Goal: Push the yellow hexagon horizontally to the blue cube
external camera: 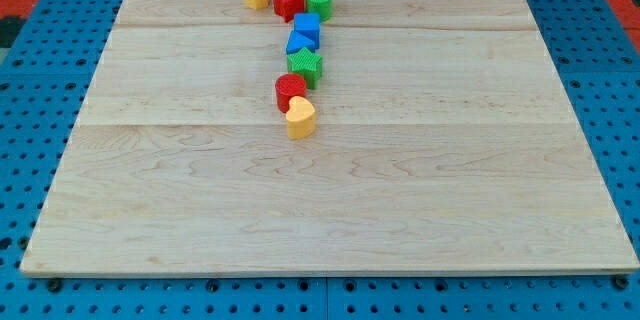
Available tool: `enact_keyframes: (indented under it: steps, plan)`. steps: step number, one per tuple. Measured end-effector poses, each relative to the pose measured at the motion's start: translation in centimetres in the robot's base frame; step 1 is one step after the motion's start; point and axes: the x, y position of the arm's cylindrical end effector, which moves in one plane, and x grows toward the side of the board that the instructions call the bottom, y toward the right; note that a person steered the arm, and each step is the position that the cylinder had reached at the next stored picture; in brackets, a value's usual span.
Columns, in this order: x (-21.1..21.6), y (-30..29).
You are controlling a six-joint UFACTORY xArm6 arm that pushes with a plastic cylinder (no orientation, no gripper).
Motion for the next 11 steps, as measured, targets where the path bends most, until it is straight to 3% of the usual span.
enact_keyframes:
  steps: [5,7,9,10,11]
  plan:
    - [0.1,-14.3]
    - [6.9,-15.7]
    - [0.6,-20.1]
    - [5.2,-20.4]
    - [6.8,-13.1]
